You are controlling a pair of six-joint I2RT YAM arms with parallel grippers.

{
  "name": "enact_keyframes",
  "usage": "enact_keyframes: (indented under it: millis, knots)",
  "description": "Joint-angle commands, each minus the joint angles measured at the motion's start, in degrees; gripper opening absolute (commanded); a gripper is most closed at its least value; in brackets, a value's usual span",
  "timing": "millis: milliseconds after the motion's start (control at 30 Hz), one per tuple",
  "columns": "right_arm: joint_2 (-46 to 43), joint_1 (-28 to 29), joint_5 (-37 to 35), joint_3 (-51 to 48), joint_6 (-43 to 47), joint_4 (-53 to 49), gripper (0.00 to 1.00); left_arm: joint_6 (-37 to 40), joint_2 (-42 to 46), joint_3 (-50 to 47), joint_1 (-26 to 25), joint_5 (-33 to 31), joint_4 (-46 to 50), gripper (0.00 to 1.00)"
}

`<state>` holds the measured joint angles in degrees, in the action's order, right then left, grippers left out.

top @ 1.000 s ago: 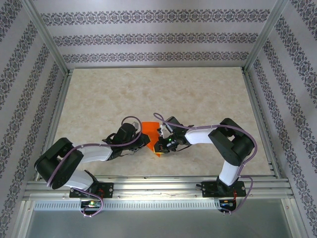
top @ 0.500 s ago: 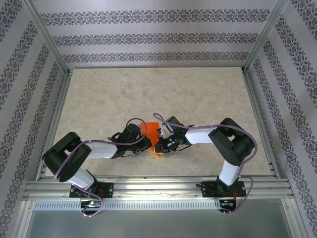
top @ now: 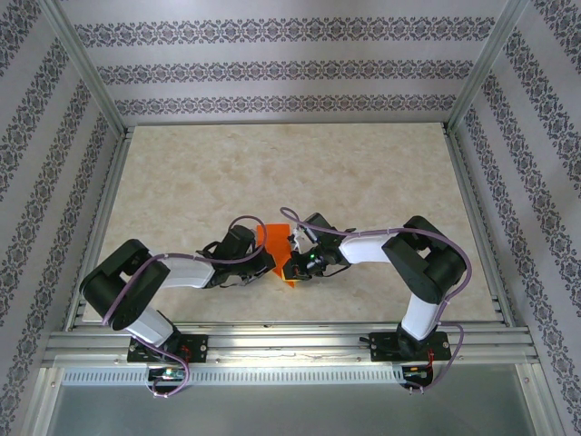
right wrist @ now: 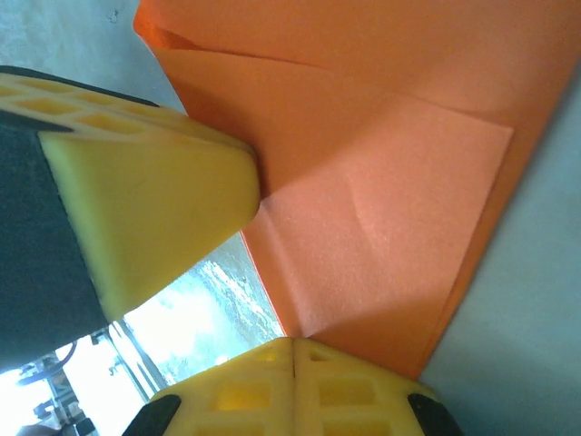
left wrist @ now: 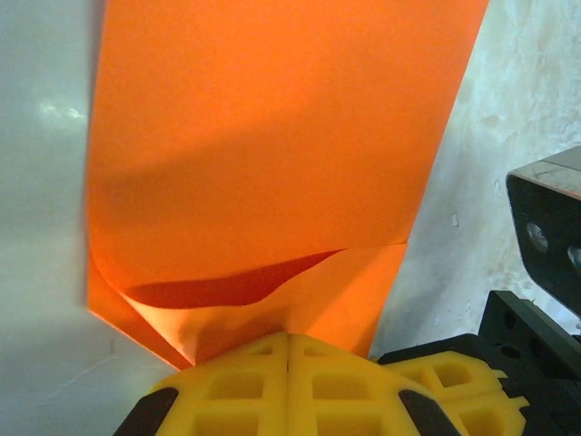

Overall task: Fold a paper plane with a square sheet of paper (pick it up from the middle)
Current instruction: Third fold the triangle at the center of the table.

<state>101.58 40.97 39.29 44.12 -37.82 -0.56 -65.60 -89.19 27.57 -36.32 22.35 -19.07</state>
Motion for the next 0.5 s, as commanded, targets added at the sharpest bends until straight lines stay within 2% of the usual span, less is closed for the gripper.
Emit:
enact_keyframes:
  millis: [0, 300, 467]
  knots:
    - [2.3, -0.6, -4.7, -1.1, 1.9, -7.8, 0.0, 2.4, -0.1, -3.1, 3.7, -3.1, 3.3, 0.04]
    - [2.2, -0.7, -4.8, -1.6, 2.2, -8.1, 0.0, 5.0, 0.3, -3.5, 9.4, 0.2, 3.4, 0.04]
    - [2.0, -0.7, -4.5, -1.7, 2.2, -7.8, 0.0, 7.2, 1.9, -3.8, 13.5, 0.4, 7.1, 0.05]
